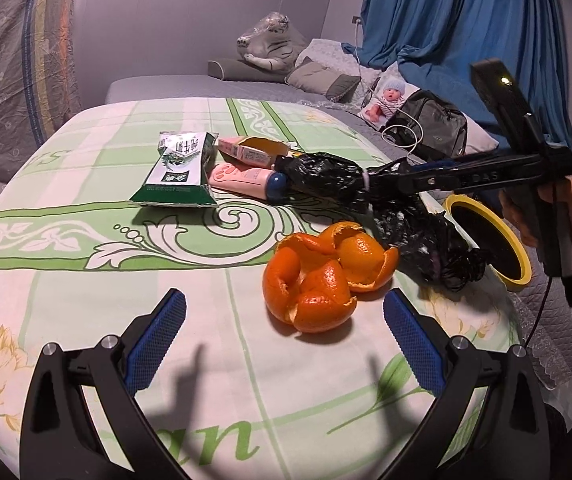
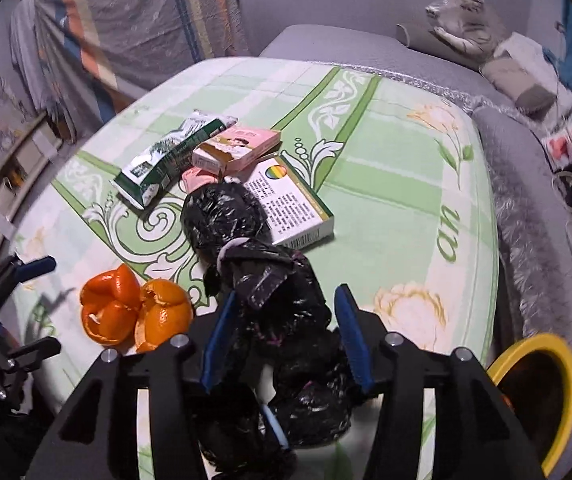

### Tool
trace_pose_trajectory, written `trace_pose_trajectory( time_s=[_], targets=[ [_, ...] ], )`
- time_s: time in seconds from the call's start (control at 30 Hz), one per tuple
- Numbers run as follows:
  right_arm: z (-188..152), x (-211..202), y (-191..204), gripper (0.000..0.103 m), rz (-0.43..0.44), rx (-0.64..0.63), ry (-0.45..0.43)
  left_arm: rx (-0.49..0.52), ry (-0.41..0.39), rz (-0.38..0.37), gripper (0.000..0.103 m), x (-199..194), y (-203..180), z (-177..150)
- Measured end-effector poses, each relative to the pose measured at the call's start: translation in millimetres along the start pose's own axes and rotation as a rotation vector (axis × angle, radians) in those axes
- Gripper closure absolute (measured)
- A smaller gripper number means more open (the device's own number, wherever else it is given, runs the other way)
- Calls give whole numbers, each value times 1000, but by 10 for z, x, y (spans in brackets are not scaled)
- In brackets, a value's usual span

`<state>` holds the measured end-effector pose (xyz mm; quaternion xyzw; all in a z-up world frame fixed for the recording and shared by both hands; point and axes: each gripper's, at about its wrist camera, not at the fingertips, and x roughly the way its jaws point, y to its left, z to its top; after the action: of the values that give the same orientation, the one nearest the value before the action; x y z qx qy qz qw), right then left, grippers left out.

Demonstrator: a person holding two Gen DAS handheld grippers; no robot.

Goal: Collect trash
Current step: 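Lift the black plastic bag off the table with the right gripper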

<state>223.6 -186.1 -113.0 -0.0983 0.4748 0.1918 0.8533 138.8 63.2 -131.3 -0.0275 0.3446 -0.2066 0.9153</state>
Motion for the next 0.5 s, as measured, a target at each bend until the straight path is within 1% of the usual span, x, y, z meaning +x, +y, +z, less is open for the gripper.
trace_pose_trajectory(
  time_s=[0.1, 0.23, 0.27, 0.3, 0.37, 0.4, 0.43, 0.5],
  targets=[
    [117, 195, 130, 55, -22, -64, 52, -21, -3, -4, 8, -12, 58, -5],
    [217, 378, 327, 56, -43, -130, 81, -35, -3, -2, 8, -7, 99, -10],
    [237, 405, 353, 59, -48, -135, 83, -37, -3, -1, 8, -9, 106, -9],
    [254, 436, 391, 72, -51, -141, 87, -37, -3, 0, 8, -11, 112, -10],
    [278, 482, 440, 77, -47, -151, 101, -35, -4, 4, 8, -15, 123, -16],
    [278, 494, 447, 85, -59, -156, 101, -34, -4, 6, 8, -14, 127, -17],
    [279, 494, 430, 89, -58, -147, 96, -34, -4, 7, 8, -14, 127, -16],
    [293, 442, 369, 94, -38, -112, 75, -29, -4, 4, 8, -14, 103, -13]
  ],
)
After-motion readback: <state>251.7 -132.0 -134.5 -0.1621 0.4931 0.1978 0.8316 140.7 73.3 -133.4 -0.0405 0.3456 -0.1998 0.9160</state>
